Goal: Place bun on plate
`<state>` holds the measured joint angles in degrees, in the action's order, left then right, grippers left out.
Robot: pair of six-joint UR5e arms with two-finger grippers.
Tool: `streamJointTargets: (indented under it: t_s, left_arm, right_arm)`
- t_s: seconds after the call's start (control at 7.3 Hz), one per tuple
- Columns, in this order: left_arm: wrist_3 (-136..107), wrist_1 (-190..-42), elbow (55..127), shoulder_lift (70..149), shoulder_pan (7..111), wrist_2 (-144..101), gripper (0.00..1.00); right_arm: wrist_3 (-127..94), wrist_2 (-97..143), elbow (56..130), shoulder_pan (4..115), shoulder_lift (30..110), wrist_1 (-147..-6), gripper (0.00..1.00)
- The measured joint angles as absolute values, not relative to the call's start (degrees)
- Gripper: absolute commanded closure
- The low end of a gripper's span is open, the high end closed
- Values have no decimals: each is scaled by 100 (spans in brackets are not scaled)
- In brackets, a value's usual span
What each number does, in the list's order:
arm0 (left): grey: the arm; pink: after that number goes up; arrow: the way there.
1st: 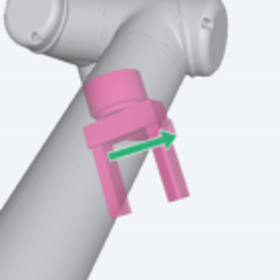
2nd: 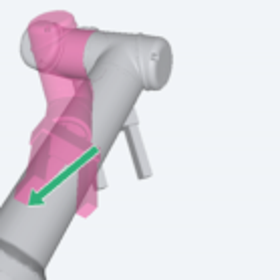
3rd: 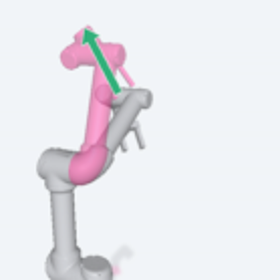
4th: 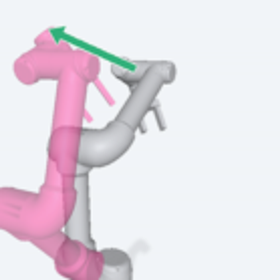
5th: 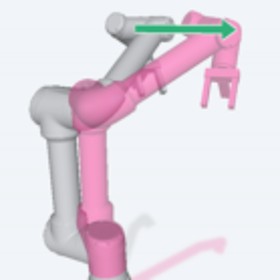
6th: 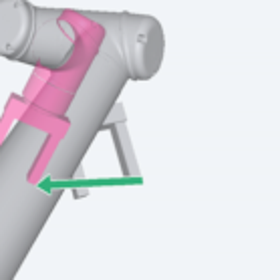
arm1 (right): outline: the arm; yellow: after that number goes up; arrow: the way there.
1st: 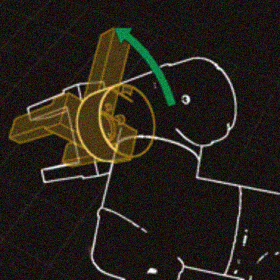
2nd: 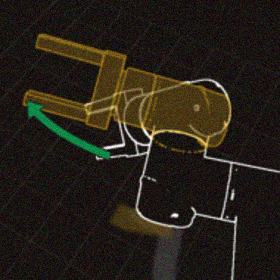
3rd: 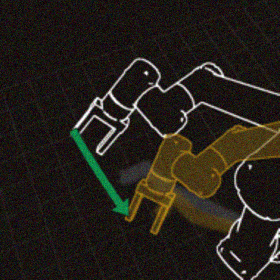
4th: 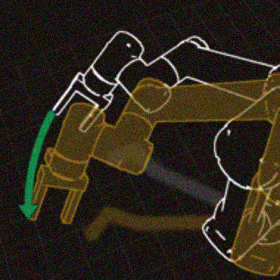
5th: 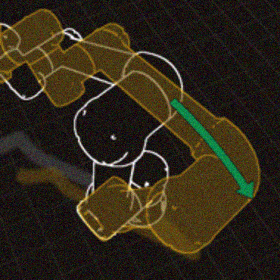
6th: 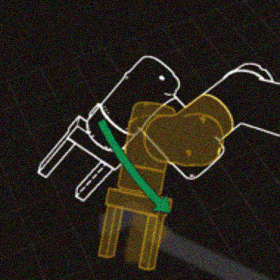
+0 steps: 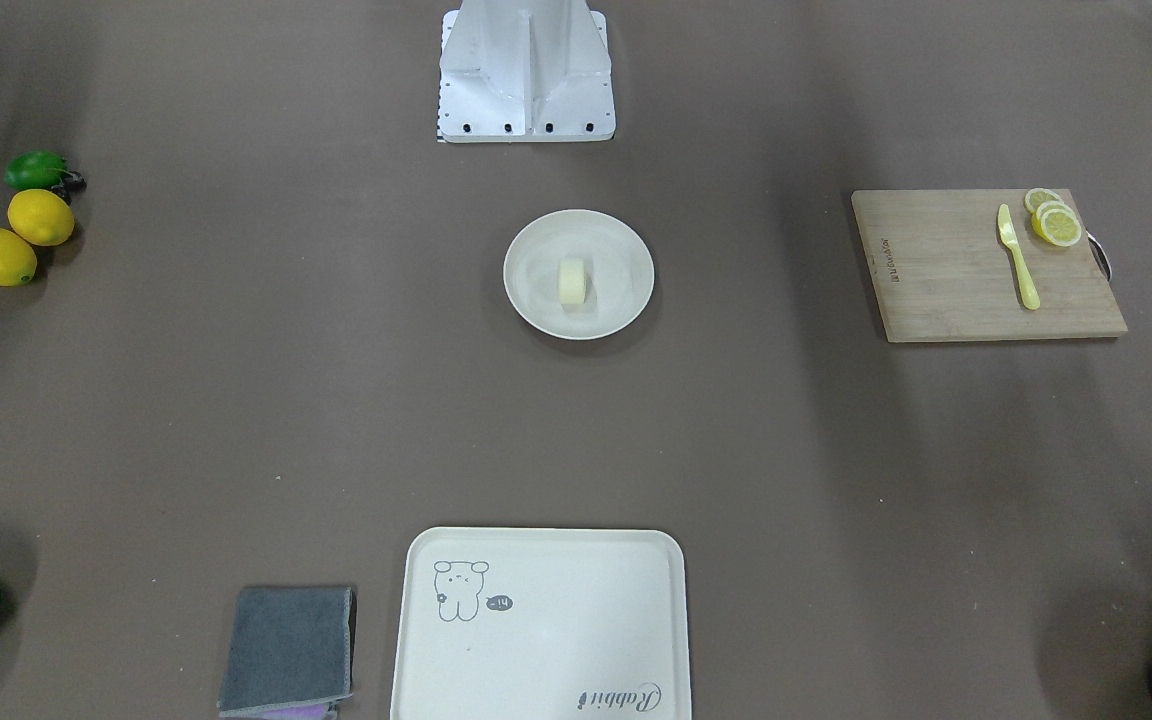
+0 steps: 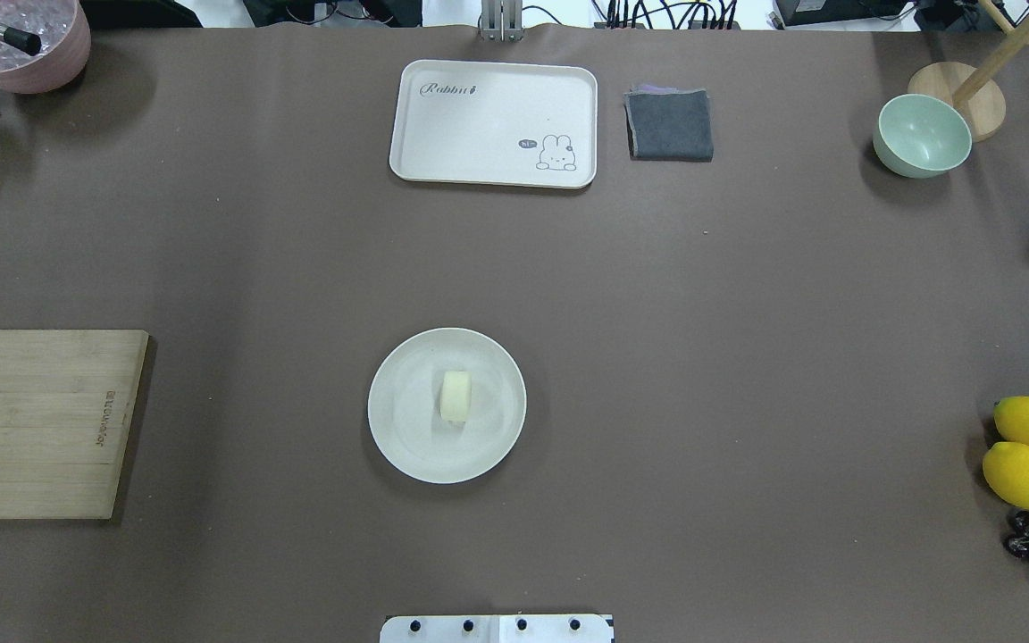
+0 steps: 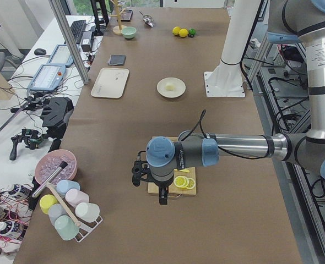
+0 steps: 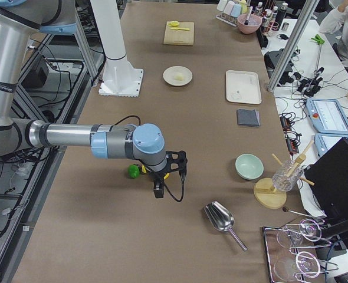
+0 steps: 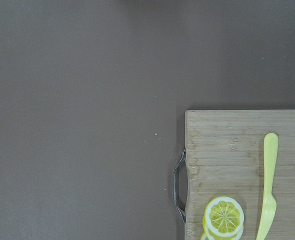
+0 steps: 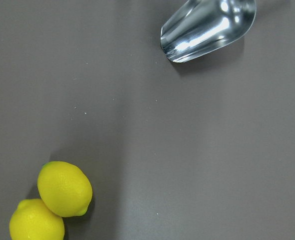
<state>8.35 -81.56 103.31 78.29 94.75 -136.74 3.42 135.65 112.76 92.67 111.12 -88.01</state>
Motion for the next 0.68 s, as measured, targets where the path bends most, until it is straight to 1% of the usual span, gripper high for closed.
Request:
streamJointTargets:
  t_s: [0.68]
  left_arm:
    - [835,-8156,10327,7817,9475,-13667,3]
  right_arm:
    - [-110,13567,11319,9043,10990,-8798,0]
